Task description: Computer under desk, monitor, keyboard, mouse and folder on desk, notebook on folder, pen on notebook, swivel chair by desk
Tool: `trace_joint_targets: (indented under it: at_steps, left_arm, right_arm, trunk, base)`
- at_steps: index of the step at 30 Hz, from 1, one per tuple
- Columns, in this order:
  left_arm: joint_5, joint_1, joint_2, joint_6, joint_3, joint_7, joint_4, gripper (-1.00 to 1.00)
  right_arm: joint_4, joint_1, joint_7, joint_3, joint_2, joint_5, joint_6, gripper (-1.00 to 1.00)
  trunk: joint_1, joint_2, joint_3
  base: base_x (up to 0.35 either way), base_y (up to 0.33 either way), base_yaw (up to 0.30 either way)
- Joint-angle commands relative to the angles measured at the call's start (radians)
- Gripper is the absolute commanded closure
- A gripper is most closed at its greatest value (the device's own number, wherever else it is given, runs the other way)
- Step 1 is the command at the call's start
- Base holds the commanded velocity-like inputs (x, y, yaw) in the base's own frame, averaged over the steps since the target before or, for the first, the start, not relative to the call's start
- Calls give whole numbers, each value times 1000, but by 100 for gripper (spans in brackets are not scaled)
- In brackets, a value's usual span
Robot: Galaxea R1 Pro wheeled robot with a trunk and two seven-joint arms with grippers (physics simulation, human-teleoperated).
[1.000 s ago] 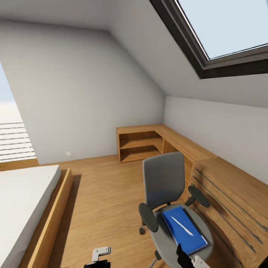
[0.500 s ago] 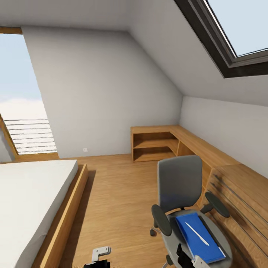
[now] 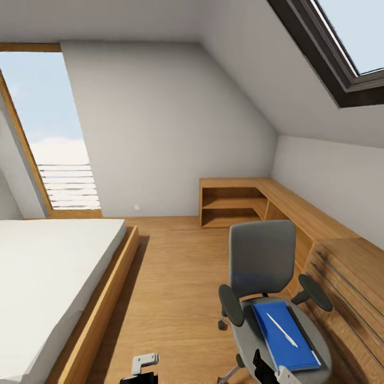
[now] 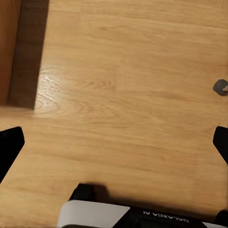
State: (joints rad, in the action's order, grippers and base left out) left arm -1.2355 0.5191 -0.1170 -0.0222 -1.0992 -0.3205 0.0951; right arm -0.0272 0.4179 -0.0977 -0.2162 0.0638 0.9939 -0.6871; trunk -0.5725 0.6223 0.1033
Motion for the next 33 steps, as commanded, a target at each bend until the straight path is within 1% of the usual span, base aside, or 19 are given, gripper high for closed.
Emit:
trace_joint_targets:
  at_steps: [1,9,13,16,26,33]
  left_arm:
    - [-6,1,0,-2,-8,-6,2,-100]
    - [-7,1,0,33,-8,-7,1,-100]
    - [-7,1,0,34,-8,-8,0,-100]
    - [-7,1,0,35,-7,-8,0,-100]
    - [-7,1,0,36,-7,-8,-5,-100]
    - [-7,1,2,36,-7,-8,-6,-100]
  right_arm:
    - [1,1,-10,-2,0,11,-3,-100]
    - [1,1,-11,-2,-1,11,-4,-100]
    - [1,1,-11,-2,-1,11,-5,-100]
    - [1,1,-11,-2,-1,11,-5,-100]
    - [1,1,-11,-2,-2,10,-5,-100]
    - [1,1,-11,-2,-4,9,-7,-100]
  trunk:
    - [0,2,3]
    - [0,2,4]
    - [0,2,4]
    - [0,2,4]
    - [0,2,4]
    - [0,2,4]
  base:
    - [-54,-62,112]
    - [-13,-15,27]
    - [0,-8,1]
    - [0,-179,0]
    - [0,-274,0]
    - [0,-53,0]
